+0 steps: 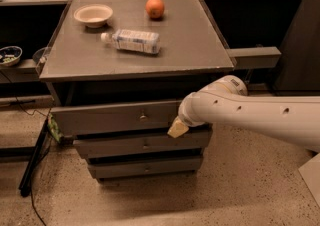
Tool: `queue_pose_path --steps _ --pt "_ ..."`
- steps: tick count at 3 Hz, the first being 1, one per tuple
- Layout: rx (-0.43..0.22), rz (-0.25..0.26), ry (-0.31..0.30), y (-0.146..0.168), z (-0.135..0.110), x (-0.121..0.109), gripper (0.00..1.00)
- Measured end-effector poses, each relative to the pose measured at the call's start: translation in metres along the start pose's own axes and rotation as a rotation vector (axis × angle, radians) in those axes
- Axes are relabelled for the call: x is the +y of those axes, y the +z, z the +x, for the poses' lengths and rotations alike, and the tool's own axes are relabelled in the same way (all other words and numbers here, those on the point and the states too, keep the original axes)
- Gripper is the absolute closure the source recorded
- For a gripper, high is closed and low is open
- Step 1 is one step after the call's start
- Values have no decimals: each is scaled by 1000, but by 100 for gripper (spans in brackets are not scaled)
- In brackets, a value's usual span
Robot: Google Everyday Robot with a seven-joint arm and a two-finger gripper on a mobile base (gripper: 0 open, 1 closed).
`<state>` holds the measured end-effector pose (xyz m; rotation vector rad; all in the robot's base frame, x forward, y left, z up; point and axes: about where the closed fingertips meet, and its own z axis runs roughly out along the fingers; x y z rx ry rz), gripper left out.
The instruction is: Close top drawer
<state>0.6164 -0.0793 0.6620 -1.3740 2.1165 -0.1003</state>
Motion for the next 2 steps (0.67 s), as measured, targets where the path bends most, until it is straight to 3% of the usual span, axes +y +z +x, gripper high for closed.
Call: queue_pose_path --steps 2 --pt "0 0 0 0 0 0 0"
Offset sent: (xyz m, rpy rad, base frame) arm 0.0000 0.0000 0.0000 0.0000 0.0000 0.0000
